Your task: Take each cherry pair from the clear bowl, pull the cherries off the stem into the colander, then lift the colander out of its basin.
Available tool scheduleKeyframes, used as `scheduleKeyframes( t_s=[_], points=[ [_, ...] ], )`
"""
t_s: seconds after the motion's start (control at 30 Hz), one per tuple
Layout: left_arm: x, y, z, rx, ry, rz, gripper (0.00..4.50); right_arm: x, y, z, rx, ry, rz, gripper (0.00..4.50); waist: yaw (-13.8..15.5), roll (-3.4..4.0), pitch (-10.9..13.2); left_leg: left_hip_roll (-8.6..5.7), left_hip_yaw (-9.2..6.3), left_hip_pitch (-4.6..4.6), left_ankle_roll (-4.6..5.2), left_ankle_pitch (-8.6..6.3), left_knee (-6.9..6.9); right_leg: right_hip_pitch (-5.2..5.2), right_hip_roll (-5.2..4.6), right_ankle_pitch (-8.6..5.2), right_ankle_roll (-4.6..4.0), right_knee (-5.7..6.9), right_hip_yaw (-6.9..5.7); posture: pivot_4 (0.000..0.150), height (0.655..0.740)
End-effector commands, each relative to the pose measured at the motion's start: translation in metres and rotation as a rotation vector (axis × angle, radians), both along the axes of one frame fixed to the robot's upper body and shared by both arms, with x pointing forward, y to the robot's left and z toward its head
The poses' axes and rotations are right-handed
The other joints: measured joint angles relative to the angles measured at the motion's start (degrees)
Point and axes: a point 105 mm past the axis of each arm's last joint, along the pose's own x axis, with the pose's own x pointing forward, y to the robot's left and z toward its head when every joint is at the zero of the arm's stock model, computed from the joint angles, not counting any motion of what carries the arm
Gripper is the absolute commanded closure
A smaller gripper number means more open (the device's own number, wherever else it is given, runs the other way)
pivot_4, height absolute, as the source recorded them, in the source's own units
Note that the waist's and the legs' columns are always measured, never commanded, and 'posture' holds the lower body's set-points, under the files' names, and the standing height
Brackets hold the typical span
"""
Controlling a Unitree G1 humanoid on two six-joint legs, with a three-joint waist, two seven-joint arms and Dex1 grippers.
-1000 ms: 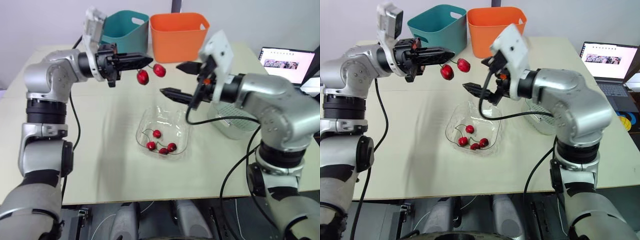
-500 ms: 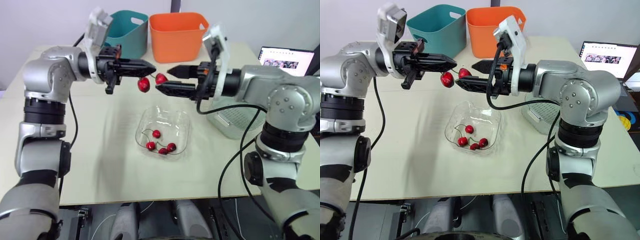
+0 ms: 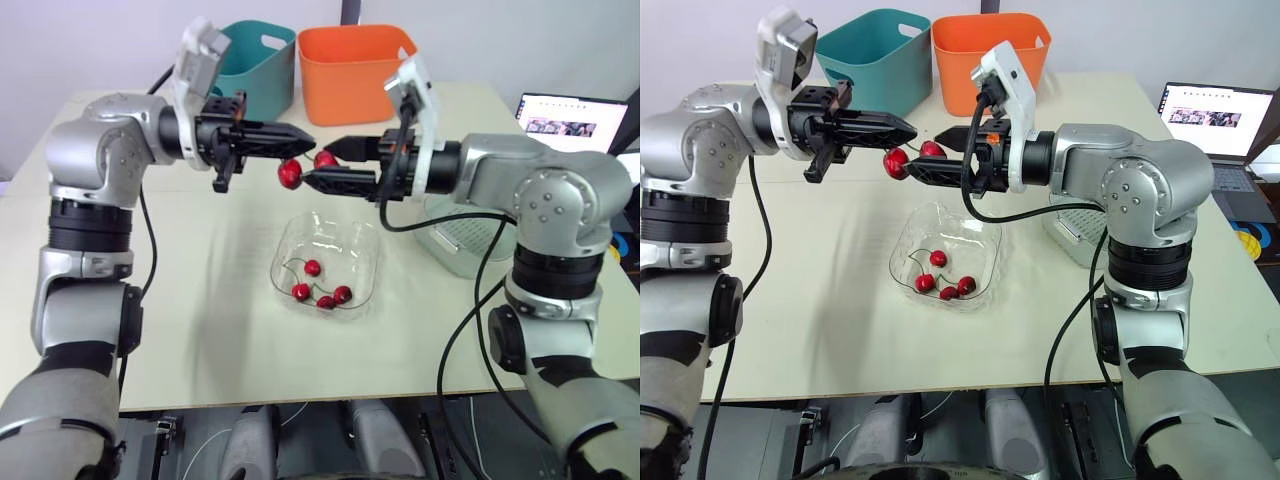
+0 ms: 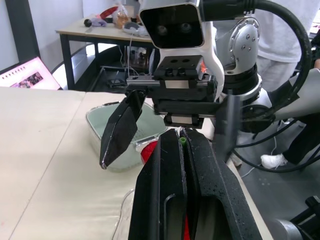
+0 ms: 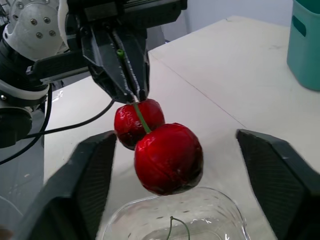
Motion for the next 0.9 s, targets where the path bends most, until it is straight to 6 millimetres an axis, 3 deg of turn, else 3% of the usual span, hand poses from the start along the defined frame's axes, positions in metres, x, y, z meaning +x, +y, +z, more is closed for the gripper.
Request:
scheduleKeyframes(
  t_s=[0.03,0.2,0.53,0.9],
  points=[
    [-0.006,0.000,0.009,-0.016,-0.044,-0.013,4.50,-0.004,0.003,0.010,0.010,-0.052,0.019,1.71,-0.03,0.00,0.00,0.00,0.00,0.00,0.00,0.00,0.00,0.00,0.00,0.00,0.00,0.00,0.00,0.150,0.7400],
    [-0.005,0.000,0.011,-0.023,-0.047,-0.004,4.50,-0.005,0.004,0.007,-0.005,-0.052,0.024,3.38,0.01,0.00,0.00,0.00,0.00,0.00,0.00,0.00,0.00,0.00,0.00,0.00,0.00,0.00,0.00,0.150,0.7400],
    [-0.003,0.000,0.015,-0.037,-0.059,0.002,4.50,-0.007,0.004,0.003,-0.032,-0.059,0.029,3.38,-0.02,0.00,0.00,0.00,0.00,0.00,0.00,0.00,0.00,0.00,0.00,0.00,0.00,0.00,0.00,0.150,0.7400],
    [0.000,0.002,0.030,-0.095,-0.066,0.021,4.50,-0.012,-0.004,-0.029,-0.124,0.007,0.018,3.38,0.04,0.00,0.00,0.00,-0.03,-0.02,0.00,0.00,0.02,0.01,0.01,0.00,0.00,-0.02,-0.01,0.150,0.7400]
  ],
)
